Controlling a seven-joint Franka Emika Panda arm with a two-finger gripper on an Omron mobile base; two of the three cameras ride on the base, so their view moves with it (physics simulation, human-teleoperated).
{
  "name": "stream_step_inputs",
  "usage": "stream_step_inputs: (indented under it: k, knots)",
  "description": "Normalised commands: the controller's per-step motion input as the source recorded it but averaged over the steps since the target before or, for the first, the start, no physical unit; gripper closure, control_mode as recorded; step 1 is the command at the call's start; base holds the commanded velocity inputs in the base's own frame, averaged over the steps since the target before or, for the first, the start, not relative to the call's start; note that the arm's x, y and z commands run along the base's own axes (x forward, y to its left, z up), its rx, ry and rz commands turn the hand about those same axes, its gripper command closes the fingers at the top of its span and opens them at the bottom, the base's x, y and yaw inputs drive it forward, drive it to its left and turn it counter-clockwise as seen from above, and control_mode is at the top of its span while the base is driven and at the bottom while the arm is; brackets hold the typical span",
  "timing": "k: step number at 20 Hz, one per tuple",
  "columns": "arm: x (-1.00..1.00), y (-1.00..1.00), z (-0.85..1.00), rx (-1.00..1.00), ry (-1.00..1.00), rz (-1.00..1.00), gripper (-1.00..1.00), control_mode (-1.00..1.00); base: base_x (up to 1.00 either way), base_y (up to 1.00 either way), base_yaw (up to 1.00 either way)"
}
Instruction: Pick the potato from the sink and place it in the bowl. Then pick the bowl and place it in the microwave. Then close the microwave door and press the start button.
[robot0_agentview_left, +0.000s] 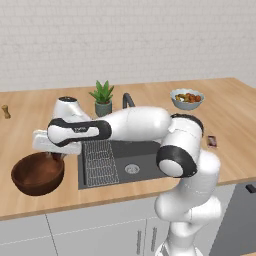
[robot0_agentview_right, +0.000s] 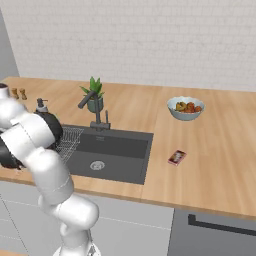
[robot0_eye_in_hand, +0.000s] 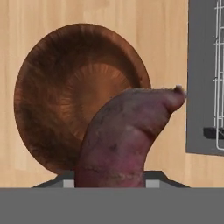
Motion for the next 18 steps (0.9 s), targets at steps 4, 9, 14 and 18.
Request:
stream_step_inputs:
  k: [4, 9, 14, 18]
  knots:
    - [0.18, 0.62, -0.07, -0.12, 0.06, -0.04, 1.0, -1.0, 0.0, 0.0, 0.0]
    - [0.0, 0.35, 0.0, -0.12, 0.01, -0.07, 1.0, -1.0, 0.0, 0.0, 0.0]
    - [0.04, 0.17, -0.05, -0.11, 0.06, -0.03, 1.0, -1.0, 0.0, 0.0, 0.0]
    - [0.02, 0.0, -0.21, -0.01, 0.05, 0.0, 1.0, -1.0, 0.0, 0.0, 0.0]
